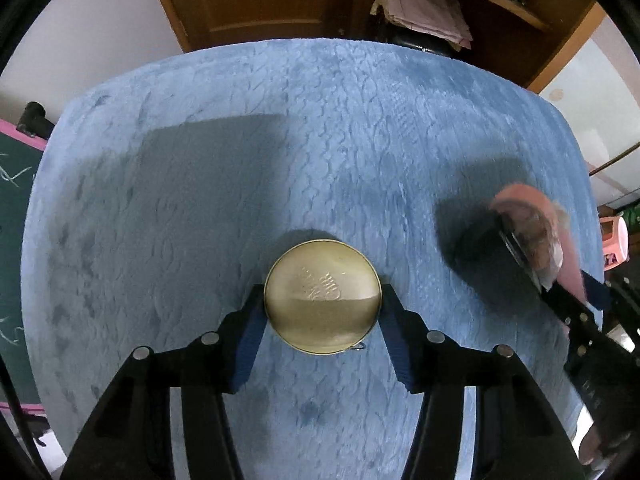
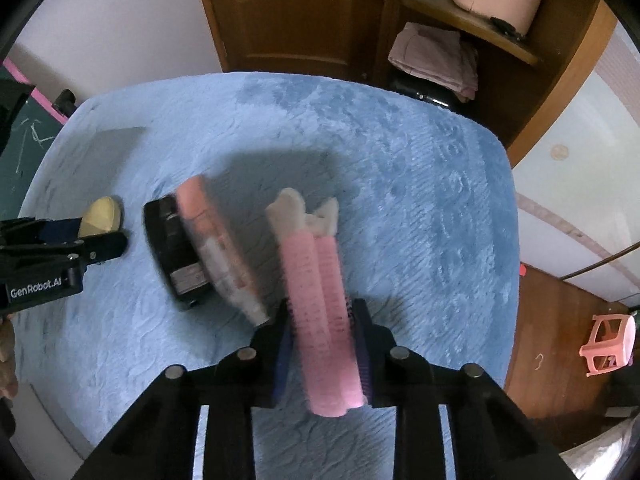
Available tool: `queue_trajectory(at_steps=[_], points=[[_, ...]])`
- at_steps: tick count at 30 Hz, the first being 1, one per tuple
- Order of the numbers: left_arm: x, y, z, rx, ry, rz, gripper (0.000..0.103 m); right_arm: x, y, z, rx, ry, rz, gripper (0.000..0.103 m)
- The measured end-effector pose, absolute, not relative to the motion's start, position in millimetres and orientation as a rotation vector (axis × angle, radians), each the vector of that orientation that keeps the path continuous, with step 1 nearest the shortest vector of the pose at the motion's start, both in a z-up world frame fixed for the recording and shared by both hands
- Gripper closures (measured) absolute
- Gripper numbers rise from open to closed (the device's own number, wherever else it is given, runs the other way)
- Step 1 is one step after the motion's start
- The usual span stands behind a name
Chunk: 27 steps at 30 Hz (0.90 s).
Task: Organize rigid objects
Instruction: 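Carry the gold case and pink roller over the white tray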
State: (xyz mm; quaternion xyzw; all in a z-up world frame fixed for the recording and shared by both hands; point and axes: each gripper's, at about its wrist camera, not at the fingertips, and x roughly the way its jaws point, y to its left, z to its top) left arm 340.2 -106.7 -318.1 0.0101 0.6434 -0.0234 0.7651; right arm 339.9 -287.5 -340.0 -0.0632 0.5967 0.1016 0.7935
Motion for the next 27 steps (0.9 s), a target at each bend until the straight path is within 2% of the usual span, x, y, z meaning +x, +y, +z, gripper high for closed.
queue_trajectory(at_steps=[10,19,27], points=[[297,-110,-262,0.152,1.324,-0.099,0.045,287,-277,-311,-0.109,1.253,0.183,0.077],[238,-99,-176,0.184,1.207,-0.148,0.045,226,-275,-230,-0.018,1.141,0.206,0.077],[180,-91,-121,0.227,1.123,-0.214,0.045,161,-253,-171,0.035,1.082,0.236,0.077]])
